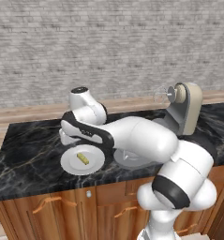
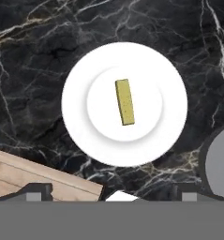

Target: Add butter and sugar cubes to the stand mixer bowl and then turn on the stand mixer to begin making frosting.

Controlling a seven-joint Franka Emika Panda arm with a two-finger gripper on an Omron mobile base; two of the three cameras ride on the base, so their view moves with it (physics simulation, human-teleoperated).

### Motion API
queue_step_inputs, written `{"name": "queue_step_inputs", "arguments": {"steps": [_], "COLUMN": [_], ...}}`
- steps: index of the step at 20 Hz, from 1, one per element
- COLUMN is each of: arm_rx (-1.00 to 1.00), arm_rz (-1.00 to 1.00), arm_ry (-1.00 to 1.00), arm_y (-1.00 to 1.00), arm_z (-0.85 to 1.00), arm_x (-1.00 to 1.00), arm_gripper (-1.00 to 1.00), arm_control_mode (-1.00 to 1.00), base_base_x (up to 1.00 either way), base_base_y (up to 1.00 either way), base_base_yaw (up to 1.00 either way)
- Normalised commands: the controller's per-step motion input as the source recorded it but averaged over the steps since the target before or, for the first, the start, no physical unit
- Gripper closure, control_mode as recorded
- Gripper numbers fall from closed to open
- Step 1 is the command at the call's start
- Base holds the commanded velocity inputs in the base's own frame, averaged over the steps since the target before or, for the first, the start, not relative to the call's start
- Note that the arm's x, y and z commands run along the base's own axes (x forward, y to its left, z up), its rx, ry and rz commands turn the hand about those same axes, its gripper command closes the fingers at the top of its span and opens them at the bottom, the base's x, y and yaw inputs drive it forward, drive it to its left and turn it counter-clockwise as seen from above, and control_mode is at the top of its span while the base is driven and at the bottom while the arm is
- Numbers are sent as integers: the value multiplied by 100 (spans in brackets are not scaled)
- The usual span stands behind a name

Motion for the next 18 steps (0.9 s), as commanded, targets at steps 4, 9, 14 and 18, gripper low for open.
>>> {"name": "queue_step_inputs", "arguments": {"steps": [4, 9, 14, 18], "arm_rx": [0, 0, 0, 0], "arm_rz": [17, 13, 10, 7], "arm_ry": [0, 0, 0, 0], "arm_y": [-18, -5, 0, 0], "arm_z": [-37, -45, -43, -40], "arm_x": [4, 10, 23, 29], "arm_gripper": [-100, -100, -100, -100], "arm_control_mode": [-100, -100, -100, -100], "base_base_x": [0, 0, 0, 0], "base_base_y": [0, 0, 0, 0], "base_base_yaw": [0, 0, 0, 0]}}
